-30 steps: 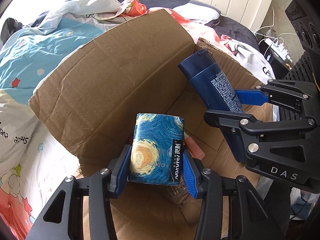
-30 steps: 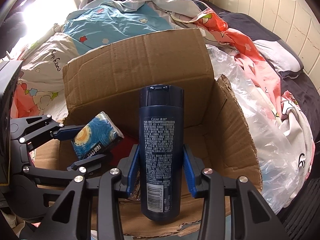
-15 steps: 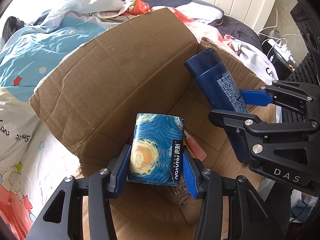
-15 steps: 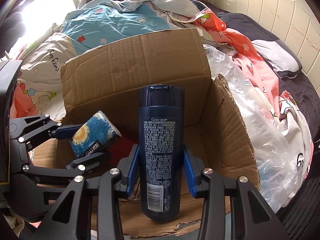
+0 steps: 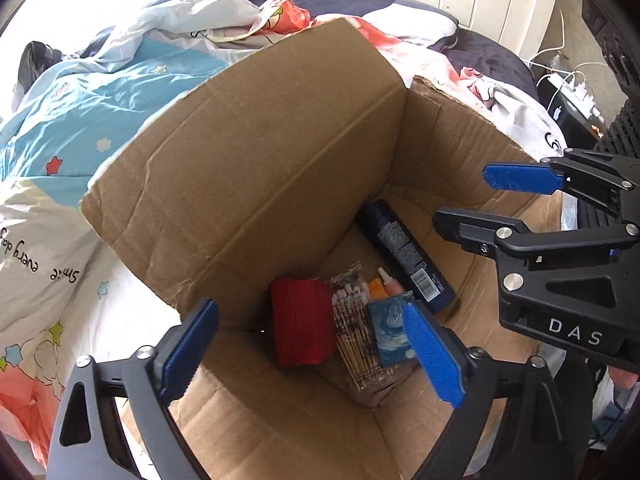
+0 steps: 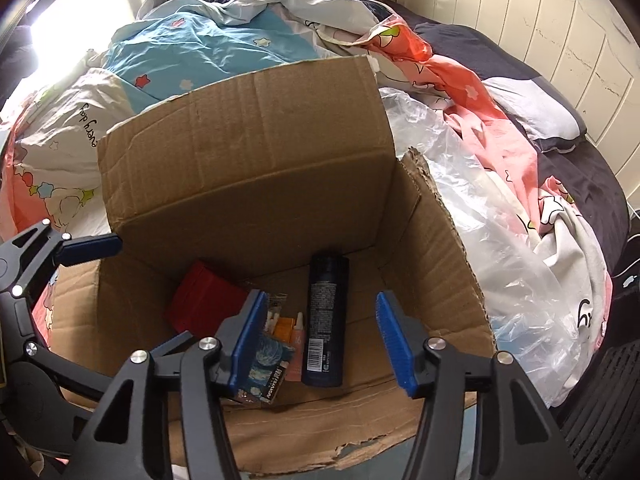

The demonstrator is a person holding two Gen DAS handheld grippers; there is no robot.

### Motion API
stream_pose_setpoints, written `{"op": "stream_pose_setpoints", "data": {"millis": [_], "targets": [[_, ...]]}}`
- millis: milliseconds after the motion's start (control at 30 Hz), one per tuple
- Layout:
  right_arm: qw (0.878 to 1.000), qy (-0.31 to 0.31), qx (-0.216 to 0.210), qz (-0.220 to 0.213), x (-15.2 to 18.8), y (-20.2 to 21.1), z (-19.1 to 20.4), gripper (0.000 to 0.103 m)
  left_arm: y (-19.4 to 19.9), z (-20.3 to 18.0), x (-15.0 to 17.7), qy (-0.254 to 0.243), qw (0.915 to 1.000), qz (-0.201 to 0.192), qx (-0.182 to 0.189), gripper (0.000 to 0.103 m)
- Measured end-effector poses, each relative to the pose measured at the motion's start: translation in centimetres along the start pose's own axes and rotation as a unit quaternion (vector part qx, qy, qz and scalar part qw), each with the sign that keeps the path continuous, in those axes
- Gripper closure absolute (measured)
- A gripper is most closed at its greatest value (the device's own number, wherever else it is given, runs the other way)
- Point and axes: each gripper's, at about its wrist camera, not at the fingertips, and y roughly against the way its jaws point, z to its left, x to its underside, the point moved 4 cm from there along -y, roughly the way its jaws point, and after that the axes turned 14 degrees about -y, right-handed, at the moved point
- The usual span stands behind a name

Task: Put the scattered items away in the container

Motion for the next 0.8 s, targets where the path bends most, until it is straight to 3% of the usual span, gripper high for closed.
{"op": "stream_pose_setpoints", "data": {"millis": [200, 300, 333, 800], "targets": [[1.000, -0.002, 0.012, 0.002, 0.0, -0.1, -0.1, 0.046, 0.4, -0.3, 0.0, -0.007, 0.9999, 0.002, -0.009, 0.003], [1.000, -0.006, 0.007, -0.005, 0.1, 0.3, 0.1, 0.026, 0.6, -0.2, 0.3, -0.007, 0.9998, 0.002, -0.019, 0.002], [1.000, -0.006, 0.005, -0.008, 0.0, 0.5, 0.1, 0.024, 0.7, -0.1, 0.3, -0.005, 0.9997, 0.003, -0.022, 0.002], [1.000, 0.001, 0.006, -0.001, 0.7, 1.7, 1.4, 0.024, 2.7, 0.5, 1.5, 0.015, 0.9999, -0.002, -0.005, 0.000]]}}
